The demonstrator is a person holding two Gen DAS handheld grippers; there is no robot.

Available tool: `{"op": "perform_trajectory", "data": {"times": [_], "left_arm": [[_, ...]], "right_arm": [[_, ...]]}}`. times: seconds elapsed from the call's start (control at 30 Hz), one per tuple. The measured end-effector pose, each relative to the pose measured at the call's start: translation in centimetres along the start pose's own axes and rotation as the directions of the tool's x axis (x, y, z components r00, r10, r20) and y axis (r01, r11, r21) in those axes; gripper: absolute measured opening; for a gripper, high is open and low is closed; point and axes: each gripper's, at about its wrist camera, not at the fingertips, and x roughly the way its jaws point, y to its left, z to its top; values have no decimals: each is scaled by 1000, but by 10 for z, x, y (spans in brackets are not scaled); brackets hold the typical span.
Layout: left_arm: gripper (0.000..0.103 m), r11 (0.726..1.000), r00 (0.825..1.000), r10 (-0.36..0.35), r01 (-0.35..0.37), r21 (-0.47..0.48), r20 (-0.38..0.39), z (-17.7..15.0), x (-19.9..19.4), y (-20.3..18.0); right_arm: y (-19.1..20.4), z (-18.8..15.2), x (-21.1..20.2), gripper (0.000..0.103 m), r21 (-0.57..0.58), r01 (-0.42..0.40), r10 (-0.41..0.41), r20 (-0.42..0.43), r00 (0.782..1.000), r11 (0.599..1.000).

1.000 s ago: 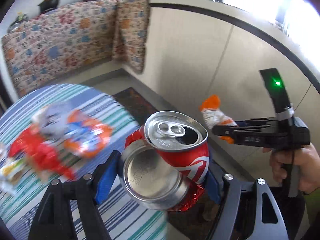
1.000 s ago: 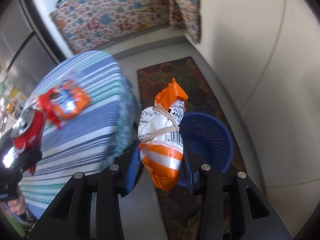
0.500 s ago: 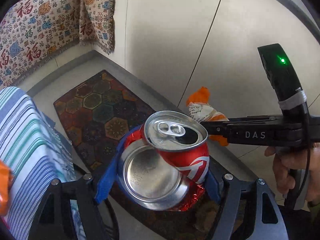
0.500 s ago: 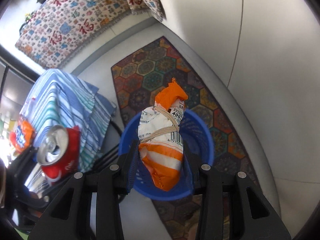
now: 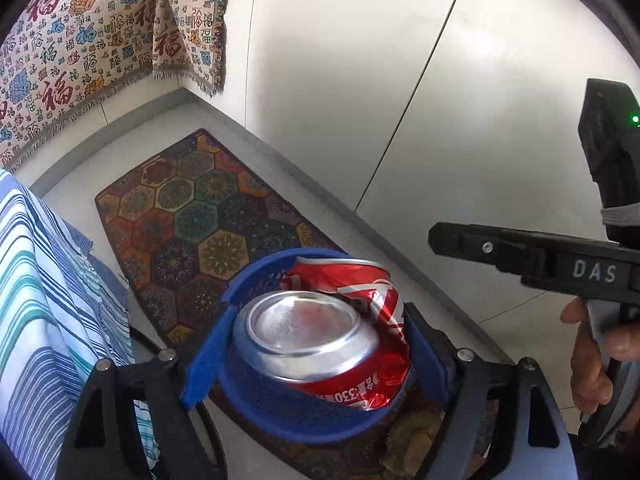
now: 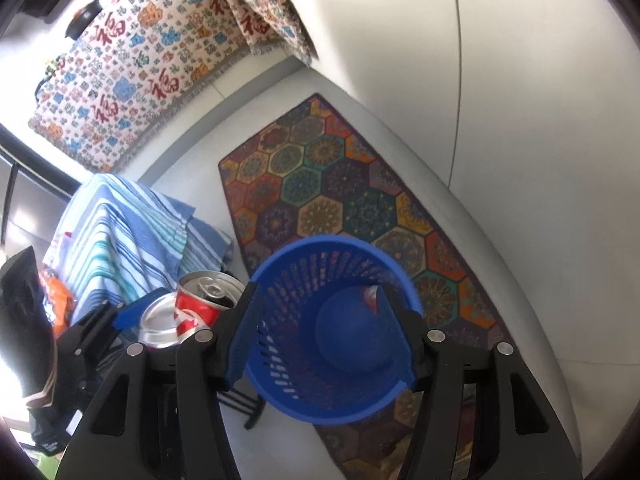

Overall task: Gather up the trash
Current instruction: 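Open both tools to drop the can and wrapper into the wastebasket, then move both tools back over the table toward the remaining trash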

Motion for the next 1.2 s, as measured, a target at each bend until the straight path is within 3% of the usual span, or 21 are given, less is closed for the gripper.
{"op": "perform_trajectory", "data": {"times": [0.37, 0.6, 0.67, 0.8, 0.97, 1.2], "left_arm": [[84, 1000, 999, -19, 20, 10, -48, -2, 13, -3], [84, 999, 996, -38, 40, 23, -77, -3, 26, -5], [84, 1000, 993, 6, -3, 30, -116, -3, 33, -6], [84, 999, 996, -48, 46, -20, -76, 1, 26, -4], [84, 999, 999, -36, 36, -2, -38, 3, 10, -10], [84, 997, 997, -11, 17, -75, 76, -18, -64, 8]], "right_arm": [[-2, 3, -31, 72, 25, 11, -14, 126, 992, 1000], [-6, 6, -31, 75, 22, 6, -9, 131, 991, 1000], [-7, 6, -32, 75, 20, 4, -7, 131, 991, 1000], [-6, 6, -35, 75, 16, 0, -3, 144, 990, 1000], [-4, 6, -40, 75, 20, -6, 3, 165, 986, 1000], [7, 0, -49, 75, -14, 2, 1, 189, 982, 1000]]}}
